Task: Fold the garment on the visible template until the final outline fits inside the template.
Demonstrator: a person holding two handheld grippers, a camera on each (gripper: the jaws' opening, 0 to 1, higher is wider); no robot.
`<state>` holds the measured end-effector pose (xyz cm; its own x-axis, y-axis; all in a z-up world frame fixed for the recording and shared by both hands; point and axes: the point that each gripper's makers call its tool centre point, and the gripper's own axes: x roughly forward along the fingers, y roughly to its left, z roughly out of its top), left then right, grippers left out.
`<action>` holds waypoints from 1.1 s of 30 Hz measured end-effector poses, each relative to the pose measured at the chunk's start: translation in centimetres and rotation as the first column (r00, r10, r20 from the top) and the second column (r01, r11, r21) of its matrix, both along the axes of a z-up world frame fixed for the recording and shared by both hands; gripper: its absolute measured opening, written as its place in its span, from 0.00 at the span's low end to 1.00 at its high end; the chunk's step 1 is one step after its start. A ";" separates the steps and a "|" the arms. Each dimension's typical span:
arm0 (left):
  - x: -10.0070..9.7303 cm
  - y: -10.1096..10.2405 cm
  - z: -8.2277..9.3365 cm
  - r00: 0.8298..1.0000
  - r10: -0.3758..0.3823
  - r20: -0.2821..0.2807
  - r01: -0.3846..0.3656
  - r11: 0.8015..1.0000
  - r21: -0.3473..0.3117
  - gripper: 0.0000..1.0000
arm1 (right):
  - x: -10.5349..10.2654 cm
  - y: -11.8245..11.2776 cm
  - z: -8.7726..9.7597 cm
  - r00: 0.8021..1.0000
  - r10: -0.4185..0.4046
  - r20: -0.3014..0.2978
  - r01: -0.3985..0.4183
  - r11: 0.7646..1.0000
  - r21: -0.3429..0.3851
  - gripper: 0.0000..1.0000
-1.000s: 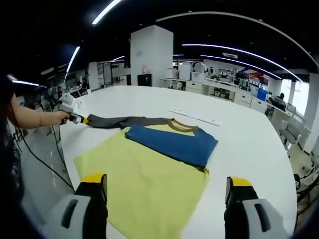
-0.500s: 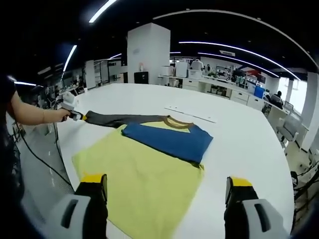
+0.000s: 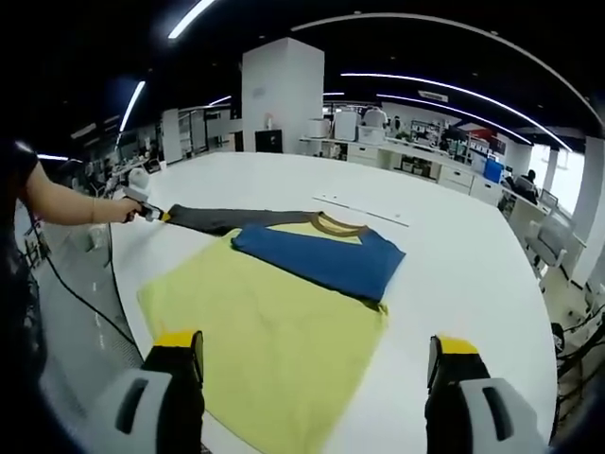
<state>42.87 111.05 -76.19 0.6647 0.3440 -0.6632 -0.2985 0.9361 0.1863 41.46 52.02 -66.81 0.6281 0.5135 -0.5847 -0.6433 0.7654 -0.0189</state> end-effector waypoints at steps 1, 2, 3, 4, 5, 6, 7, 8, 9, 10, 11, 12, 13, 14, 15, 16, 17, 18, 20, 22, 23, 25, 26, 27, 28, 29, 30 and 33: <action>0.2 0.1 0.1 1.000 0.000 0.000 0.000 1.000 0.002 0.01 | 0.0 0.0 -0.1 1.000 0.000 -0.001 0.000 1.000 -0.002 1.00; 0.2 0.0 0.1 1.000 0.002 -0.001 -0.002 1.000 0.002 0.01 | 0.0 0.0 -0.1 1.000 0.001 0.000 -0.001 1.000 -0.004 1.00; 0.2 0.0 0.2 1.000 0.001 -0.003 -0.001 1.000 0.002 0.01 | 0.0 0.0 -0.1 1.000 0.002 0.001 -0.002 1.000 -0.006 1.00; 0.2 -0.1 0.3 1.000 0.002 -0.003 -0.002 1.000 0.004 0.01 | 0.0 0.1 -0.1 1.000 0.004 0.002 -0.004 1.000 -0.006 1.00; 0.2 -0.2 0.3 1.000 0.000 -0.005 0.000 1.000 0.005 0.01 | 0.0 0.1 -0.2 1.000 0.004 0.000 -0.004 1.000 -0.004 1.00; 0.2 -0.1 0.3 1.000 0.000 -0.006 0.000 1.000 0.006 0.00 | 0.0 0.1 -0.2 1.000 0.004 -0.001 -0.004 1.000 -0.002 1.00; 0.2 -0.1 0.3 1.000 0.002 -0.006 -0.002 1.000 0.002 0.00 | 0.1 0.2 -0.2 1.000 0.004 -0.001 -0.004 1.000 0.000 1.00; 0.2 -0.1 0.3 1.000 0.003 -0.005 -0.003 1.000 0.000 0.00 | 0.1 0.2 -0.2 1.000 0.004 -0.001 -0.004 1.000 0.000 1.00; 0.2 -0.2 0.3 1.000 0.001 -0.004 -0.001 1.000 0.000 0.00 | 0.1 0.2 -0.2 1.000 0.005 0.000 -0.005 1.000 0.000 1.00; 0.2 -0.2 0.3 1.000 -0.003 -0.006 0.003 1.000 0.001 0.00 | 0.1 0.2 -0.2 1.000 0.004 0.001 -0.004 1.000 0.000 1.00; 0.1 -0.2 0.3 1.000 -0.005 -0.009 0.005 1.000 0.003 0.00 | 0.1 0.3 -0.2 1.000 0.005 0.001 -0.005 1.000 0.001 1.00; 0.0 -0.3 0.3 1.000 -0.008 -0.011 0.008 1.000 0.004 0.00 | 0.1 0.3 -0.2 1.000 0.005 0.001 -0.005 1.000 0.002 1.00; 0.0 -0.4 0.4 1.000 -0.010 -0.010 0.010 1.000 0.004 0.00 | 0.2 0.3 -0.2 1.000 0.004 0.001 -0.004 1.000 0.002 1.00; -0.1 -0.5 0.4 1.000 -0.015 -0.011 0.015 1.000 0.004 0.00 | 0.2 0.3 -0.2 1.000 0.004 0.002 -0.004 1.000 0.002 1.00; -0.1 -0.6 0.4 1.000 -0.017 -0.011 0.017 1.000 0.004 0.00 | 0.2 0.3 -0.2 1.000 0.004 0.003 -0.004 1.000 0.002 1.00; 0.1 -0.6 0.4 1.000 -0.022 -0.010 0.022 1.000 0.000 0.00 | 0.2 0.4 -0.1 1.000 0.003 0.005 -0.003 1.000 0.004 1.00; 0.0 -0.6 0.4 1.000 -0.021 -0.010 0.021 1.000 -0.004 0.00 | 0.2 0.3 -0.1 1.000 0.001 0.005 -0.001 1.000 0.006 1.00; 0.0 -0.7 0.5 1.000 -0.019 -0.010 0.019 1.000 -0.009 0.00 | 0.2 0.3 -0.1 1.000 0.000 0.006 0.000 1.000 0.006 1.00; -0.1 -0.8 0.6 1.000 -0.022 -0.007 0.022 1.000 -0.009 0.00 | 0.2 0.3 -0.1 1.000 0.003 0.008 -0.003 1.000 0.004 1.00; 0.0 -1.0 0.9 1.000 -0.029 -0.007 0.029 1.000 -0.003 0.00 | 0.1 0.4 -0.1 1.000 0.007 0.008 -0.007 1.000 0.006 1.00; 0.0 -1.1 1.0 1.000 -0.031 -0.005 0.031 1.000 -0.005 0.00 | 0.1 0.4 -0.1 1.000 0.008 0.009 -0.008 1.000 0.008 1.00; 0.1 -1.4 1.3 0.999 -0.034 -0.001 0.034 0.999 -0.007 0.00 | 0.0 0.4 -0.1 1.000 0.010 0.009 -0.010 1.000 0.010 1.00; 0.2 -1.5 1.4 0.999 -0.039 0.001 0.039 0.999 -0.005 0.00 | 0.0 0.4 -0.1 1.000 0.010 0.009 -0.010 1.000 0.009 1.00; 0.4 -1.7 1.7 0.999 -0.044 0.004 0.044 0.999 -0.002 0.00 | 0.0 0.4 -0.1 1.000 0.010 0.009 -0.010 1.000 0.009 1.00; 0.5 -1.8 1.8 0.999 -0.047 0.007 0.047 0.999 -0.003 0.00 | 0.0 0.4 -0.1 1.000 0.011 0.010 -0.011 1.000 0.008 1.00; 0.6 -2.0 2.0 0.999 -0.051 0.011 0.051 0.999 -0.005 0.00 | 0.0 0.4 -0.1 1.000 0.011 0.012 -0.011 1.000 0.009 1.00; 0.6 -2.1 2.1 0.998 -0.055 0.012 0.055 0.998 -0.006 0.00 | 0.0 0.5 -0.1 1.000 0.010 0.013 -0.010 1.000 0.013 1.00; 0.9 -2.5 2.4 0.997 -0.070 0.011 0.070 0.998 -0.002 0.00 | 0.0 0.5 0.0 1.000 0.010 0.015 -0.011 1.000 0.016 1.00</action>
